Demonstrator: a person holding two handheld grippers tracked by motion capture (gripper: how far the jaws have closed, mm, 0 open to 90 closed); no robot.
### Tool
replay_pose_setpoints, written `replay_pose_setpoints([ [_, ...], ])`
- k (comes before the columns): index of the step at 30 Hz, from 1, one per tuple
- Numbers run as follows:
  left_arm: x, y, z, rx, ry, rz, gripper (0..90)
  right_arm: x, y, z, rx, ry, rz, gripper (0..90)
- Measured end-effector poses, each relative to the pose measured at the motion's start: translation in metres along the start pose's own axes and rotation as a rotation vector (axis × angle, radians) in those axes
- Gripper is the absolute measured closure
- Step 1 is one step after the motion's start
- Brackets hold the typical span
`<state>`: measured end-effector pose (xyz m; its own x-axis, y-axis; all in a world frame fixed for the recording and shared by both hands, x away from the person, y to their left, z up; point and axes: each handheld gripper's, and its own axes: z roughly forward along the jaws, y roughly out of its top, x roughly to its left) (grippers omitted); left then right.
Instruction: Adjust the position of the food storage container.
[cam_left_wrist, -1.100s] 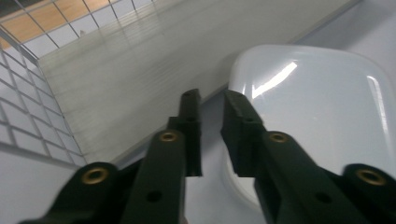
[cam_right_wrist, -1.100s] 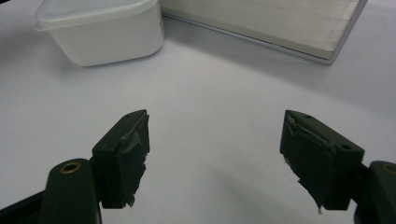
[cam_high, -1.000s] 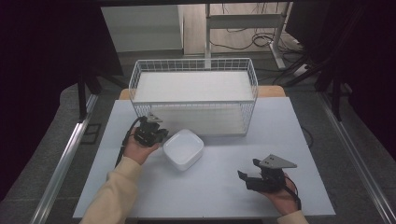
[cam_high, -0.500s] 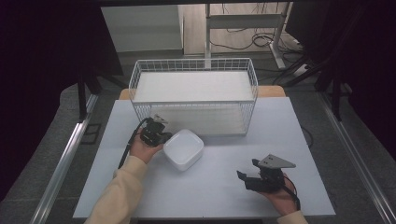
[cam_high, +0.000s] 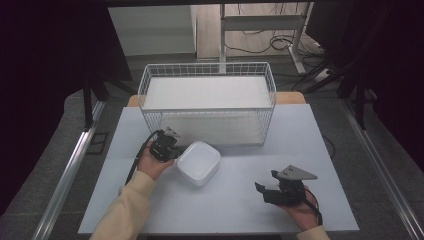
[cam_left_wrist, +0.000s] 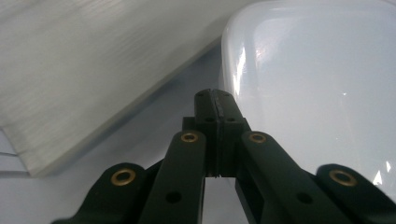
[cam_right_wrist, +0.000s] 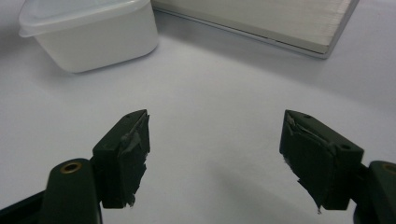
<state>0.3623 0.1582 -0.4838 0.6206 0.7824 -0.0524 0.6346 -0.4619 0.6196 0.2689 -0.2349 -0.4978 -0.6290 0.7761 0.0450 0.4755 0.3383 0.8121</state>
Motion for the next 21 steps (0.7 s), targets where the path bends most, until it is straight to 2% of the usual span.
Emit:
replay_pose_setpoints([
  [3,-0.002,-0.001,-0.001,0.000,-0.009,-0.004,89.9,-0.001,0.000,-0.001,-0.001,-0.003,0.004,24.8],
  [9,-0.015,-0.001,-0.001,0.007,-0.021,0.032,89.9,0.000,0.000,-0.001,-0.006,-0.009,-0.004,25.2],
  [12,-0.021,-0.003,-0.002,0.002,-0.031,0.028,89.9,0.000,0.000,-0.001,-0.008,-0.007,-0.010,25.3],
  [21,-0.020,-0.009,-0.004,-0.009,-0.056,0.011,89.9,0.000,-0.001,-0.001,-0.002,-0.010,-0.010,25.4],
])
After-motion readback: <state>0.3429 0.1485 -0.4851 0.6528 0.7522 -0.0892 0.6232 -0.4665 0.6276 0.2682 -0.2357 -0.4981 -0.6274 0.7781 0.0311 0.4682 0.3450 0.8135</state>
